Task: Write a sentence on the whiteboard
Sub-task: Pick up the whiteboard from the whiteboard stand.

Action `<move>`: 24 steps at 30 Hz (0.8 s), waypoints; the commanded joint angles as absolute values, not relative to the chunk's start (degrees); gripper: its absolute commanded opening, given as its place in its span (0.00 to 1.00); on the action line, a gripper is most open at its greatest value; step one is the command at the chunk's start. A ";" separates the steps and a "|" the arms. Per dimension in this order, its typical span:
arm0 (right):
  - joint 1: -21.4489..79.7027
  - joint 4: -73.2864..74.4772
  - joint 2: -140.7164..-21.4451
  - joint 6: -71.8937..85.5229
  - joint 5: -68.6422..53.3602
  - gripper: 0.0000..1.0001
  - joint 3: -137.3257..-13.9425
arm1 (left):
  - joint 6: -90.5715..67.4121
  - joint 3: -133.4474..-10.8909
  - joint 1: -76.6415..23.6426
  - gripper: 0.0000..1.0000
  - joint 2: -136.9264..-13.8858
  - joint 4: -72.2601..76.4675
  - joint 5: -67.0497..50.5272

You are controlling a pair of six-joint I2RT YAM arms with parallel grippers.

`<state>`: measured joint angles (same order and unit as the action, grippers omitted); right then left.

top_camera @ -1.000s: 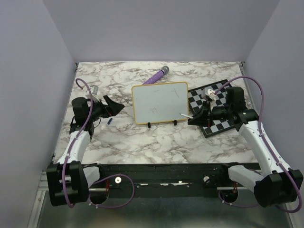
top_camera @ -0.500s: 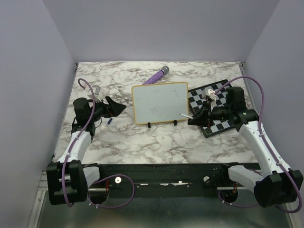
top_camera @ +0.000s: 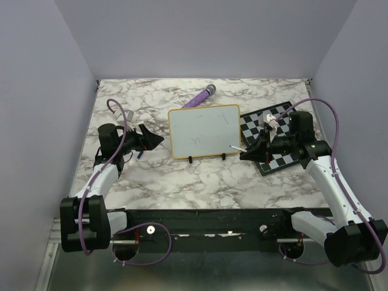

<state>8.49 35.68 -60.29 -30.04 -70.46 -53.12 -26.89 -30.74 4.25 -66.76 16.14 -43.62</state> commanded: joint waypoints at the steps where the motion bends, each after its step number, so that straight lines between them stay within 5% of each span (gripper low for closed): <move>1: 8.09 36.04 -59.24 -30.59 -73.12 0.00 -53.00 | -23.73 -32.52 3.87 0.94 -68.90 16.87 -46.58; 24: 8.09 36.03 -58.71 -30.59 -73.39 0.01 -52.91 | -20.66 -32.70 2.20 0.93 -70.05 16.97 -47.46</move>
<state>8.51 35.68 -59.44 -30.04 -71.50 -53.12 -23.29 -31.40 2.90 -71.02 16.60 -46.15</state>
